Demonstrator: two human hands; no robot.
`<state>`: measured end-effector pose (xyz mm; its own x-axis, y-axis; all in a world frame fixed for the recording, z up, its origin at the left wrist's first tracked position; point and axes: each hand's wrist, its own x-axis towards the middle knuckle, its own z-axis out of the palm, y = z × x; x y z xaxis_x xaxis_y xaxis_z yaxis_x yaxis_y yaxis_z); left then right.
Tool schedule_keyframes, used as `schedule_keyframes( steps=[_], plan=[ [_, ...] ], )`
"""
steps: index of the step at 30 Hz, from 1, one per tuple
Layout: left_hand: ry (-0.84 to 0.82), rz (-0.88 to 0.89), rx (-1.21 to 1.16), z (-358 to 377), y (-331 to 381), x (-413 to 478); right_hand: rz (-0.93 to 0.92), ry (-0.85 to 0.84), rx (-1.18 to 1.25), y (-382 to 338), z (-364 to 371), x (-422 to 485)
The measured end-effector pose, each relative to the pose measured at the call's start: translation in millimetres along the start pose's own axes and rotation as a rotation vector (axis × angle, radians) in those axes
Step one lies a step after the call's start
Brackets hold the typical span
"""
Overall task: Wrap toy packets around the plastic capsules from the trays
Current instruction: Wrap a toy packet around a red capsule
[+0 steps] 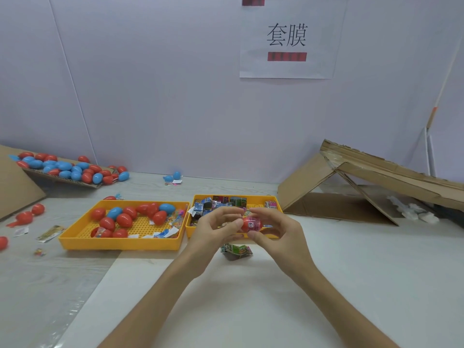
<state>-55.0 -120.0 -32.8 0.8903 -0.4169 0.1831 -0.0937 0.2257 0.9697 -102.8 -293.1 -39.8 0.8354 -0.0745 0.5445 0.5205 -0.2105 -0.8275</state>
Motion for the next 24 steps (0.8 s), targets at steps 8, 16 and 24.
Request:
schedule_keyframes(
  steps=[8, 16, 24],
  plan=[
    [0.002, -0.038, -0.084, -1.2, 0.1, -0.8, -0.018, -0.019, -0.028, 1.6, 1.4, 1.2],
    [-0.014, -0.023, -0.053, -3.1, 1.5, -0.1, 0.133, -0.043, 0.09, -1.1, -5.8, 3.8],
    [0.0, -0.004, 0.034, -4.2, 1.5, -0.4, 0.145, -0.052, 0.133, -1.8, -6.3, 4.5]
  ],
)
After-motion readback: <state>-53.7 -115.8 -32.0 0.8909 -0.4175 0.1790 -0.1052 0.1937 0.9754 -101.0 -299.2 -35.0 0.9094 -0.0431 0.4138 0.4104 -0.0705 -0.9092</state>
